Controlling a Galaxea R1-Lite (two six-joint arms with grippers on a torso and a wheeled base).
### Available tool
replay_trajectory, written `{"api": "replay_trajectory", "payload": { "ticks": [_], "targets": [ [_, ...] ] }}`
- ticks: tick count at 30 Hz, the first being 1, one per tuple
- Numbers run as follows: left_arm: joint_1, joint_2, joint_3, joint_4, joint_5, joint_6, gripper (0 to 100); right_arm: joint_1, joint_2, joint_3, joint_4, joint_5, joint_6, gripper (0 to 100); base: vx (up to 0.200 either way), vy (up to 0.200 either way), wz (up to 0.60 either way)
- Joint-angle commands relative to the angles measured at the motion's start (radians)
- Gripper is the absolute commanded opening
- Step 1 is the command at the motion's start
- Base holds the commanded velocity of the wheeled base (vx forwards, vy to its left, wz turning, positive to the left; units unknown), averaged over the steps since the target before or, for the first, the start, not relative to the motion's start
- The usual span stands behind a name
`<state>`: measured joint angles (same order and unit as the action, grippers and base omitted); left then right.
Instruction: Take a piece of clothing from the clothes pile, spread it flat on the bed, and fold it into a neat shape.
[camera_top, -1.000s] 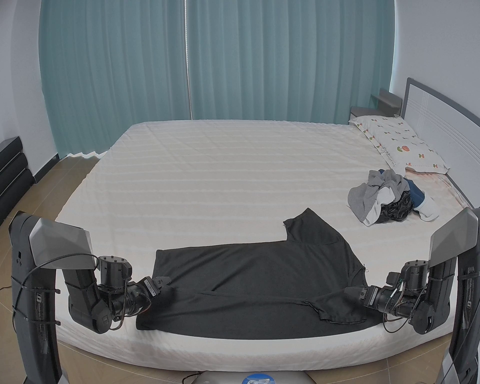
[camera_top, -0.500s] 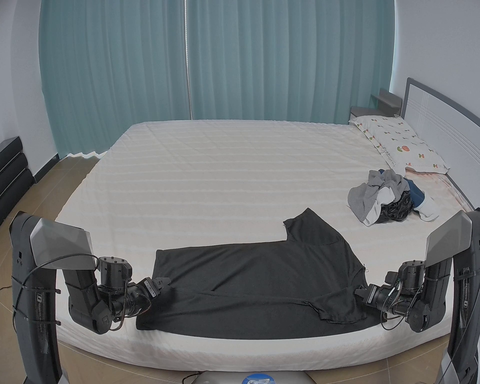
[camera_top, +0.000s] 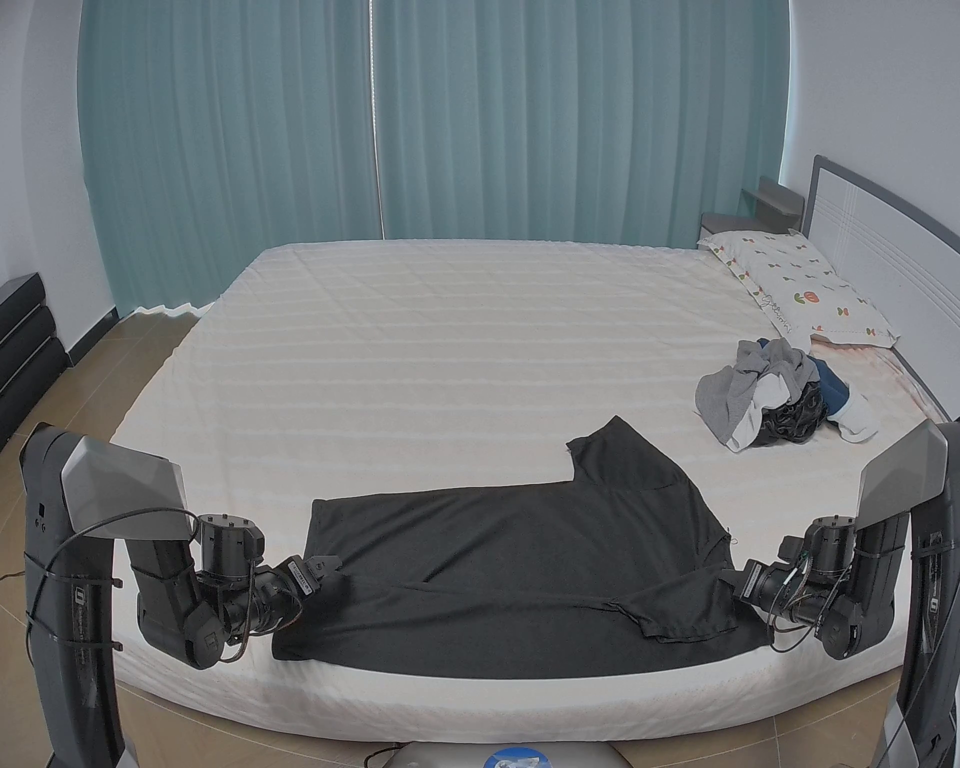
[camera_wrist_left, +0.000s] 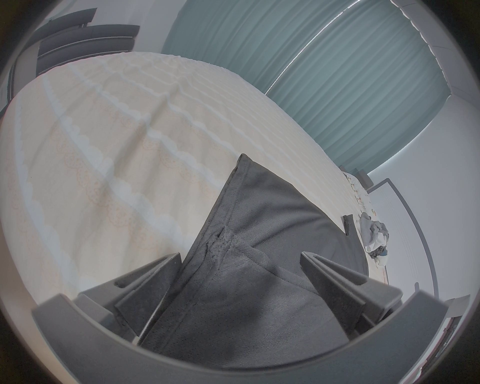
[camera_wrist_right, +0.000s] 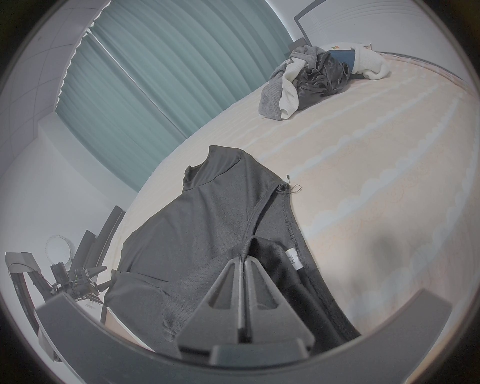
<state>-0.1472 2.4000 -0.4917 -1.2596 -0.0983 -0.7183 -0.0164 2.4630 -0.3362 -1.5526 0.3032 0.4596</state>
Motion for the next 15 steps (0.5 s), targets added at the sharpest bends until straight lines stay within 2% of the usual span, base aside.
{"api": "replay_trajectory", "payload": {
  "ticks": [1, 9, 10, 15],
  "targets": [
    [0.000, 0.001, -0.001, 0.000, 0.000, 0.000, 100, 0.000, 0.001, -0.001, -0.008, 0.001, 0.001, 0, 0.000, 0.000, 0.00],
    [0.000, 0.001, -0.001, 0.000, 0.000, 0.000, 100, 0.001, 0.005, 0.000, -0.008, 0.001, -0.001, 0, 0.000, 0.000, 0.00],
    [0.000, 0.001, -0.001, 0.000, 0.002, 0.000, 0, 0.001, 0.005, 0.002, -0.008, 0.001, -0.001, 0, 0.000, 0.000, 0.00],
    [0.002, -0.002, 0.028, 0.000, 0.040, 0.003, 0, 0.001, 0.005, 0.002, -0.008, 0.001, -0.001, 0, 0.000, 0.000, 0.00]
  ]
}}
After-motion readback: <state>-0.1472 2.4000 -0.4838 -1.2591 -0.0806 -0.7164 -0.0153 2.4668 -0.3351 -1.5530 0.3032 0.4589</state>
